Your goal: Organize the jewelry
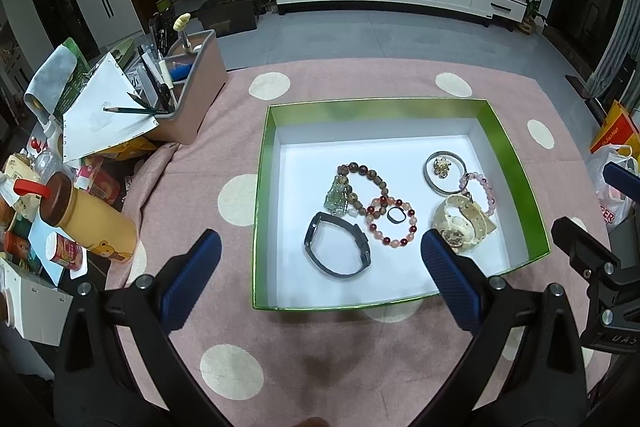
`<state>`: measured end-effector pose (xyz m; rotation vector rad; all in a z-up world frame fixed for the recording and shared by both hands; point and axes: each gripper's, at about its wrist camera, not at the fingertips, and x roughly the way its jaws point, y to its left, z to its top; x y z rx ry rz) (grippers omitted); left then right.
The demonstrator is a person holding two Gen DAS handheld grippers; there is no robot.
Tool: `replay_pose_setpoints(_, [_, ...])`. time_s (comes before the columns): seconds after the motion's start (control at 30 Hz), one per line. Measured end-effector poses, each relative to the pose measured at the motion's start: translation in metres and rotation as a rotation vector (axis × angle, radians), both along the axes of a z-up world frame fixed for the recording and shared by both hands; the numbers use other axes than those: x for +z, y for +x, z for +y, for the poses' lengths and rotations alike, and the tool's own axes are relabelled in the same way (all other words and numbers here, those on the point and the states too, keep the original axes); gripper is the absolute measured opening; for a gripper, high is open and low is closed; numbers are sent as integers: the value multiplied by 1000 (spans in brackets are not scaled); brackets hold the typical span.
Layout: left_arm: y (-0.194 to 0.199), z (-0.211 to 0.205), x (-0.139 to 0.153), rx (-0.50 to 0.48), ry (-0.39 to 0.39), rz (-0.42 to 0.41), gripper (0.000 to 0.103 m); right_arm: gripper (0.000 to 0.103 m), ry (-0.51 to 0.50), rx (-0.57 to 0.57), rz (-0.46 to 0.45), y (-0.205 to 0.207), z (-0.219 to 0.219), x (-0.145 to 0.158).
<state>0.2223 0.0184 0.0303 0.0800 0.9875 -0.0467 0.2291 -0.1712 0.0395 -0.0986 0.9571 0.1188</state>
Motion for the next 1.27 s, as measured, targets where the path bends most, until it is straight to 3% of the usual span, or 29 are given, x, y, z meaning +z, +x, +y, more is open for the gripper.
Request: replay_pose_setpoints(1.27, [2, -2, -3, 3, 16, 7, 101, 102, -4, 8, -4, 0, 7, -1])
